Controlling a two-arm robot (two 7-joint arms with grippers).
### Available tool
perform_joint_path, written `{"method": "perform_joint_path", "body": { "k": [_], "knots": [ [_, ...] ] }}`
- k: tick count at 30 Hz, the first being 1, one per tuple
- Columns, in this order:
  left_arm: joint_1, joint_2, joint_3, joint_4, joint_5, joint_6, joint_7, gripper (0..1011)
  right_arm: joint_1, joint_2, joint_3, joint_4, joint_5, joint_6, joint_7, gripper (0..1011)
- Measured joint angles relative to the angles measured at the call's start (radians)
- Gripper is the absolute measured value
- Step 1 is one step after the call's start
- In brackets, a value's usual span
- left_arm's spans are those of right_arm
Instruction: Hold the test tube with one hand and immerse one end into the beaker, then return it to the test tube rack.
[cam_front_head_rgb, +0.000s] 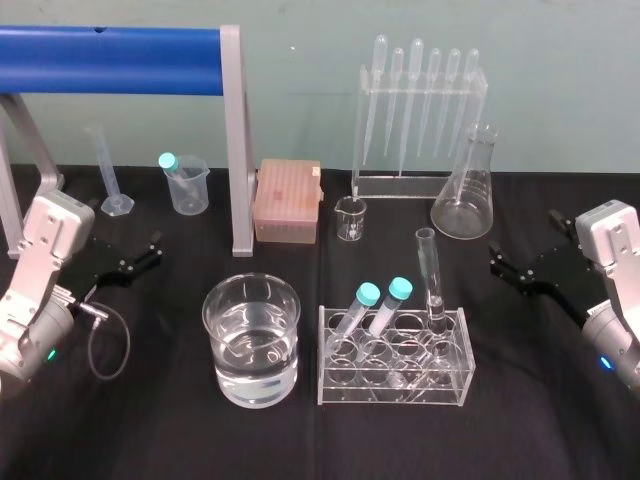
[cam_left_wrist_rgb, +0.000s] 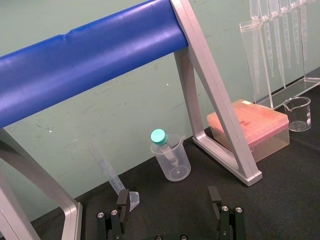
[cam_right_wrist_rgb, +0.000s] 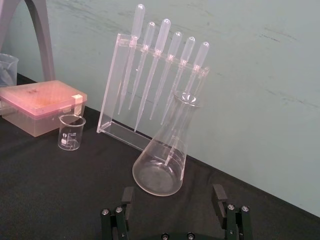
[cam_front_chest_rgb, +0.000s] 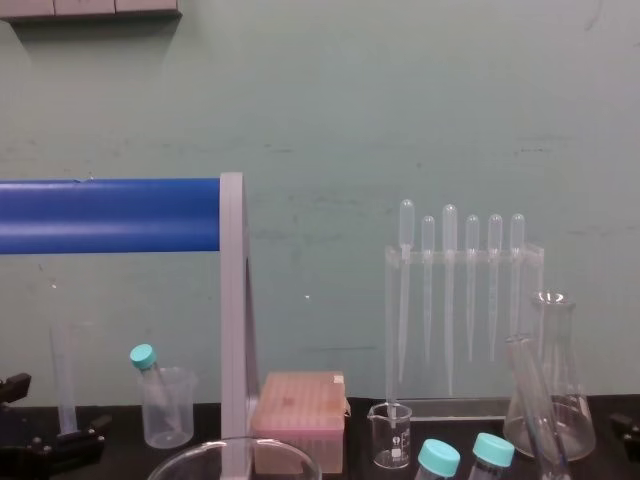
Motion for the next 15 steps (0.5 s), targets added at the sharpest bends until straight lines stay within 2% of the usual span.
{"method": "perform_joint_path", "body": {
  "k": [15],
  "knots": [
    [0.000, 0.000, 0.000, 0.000, 0.000, 0.000, 0.000, 1000, 0.000, 0.000, 0.000, 0.000, 0.000, 0.000, 0.000, 1000]
  ]
}}
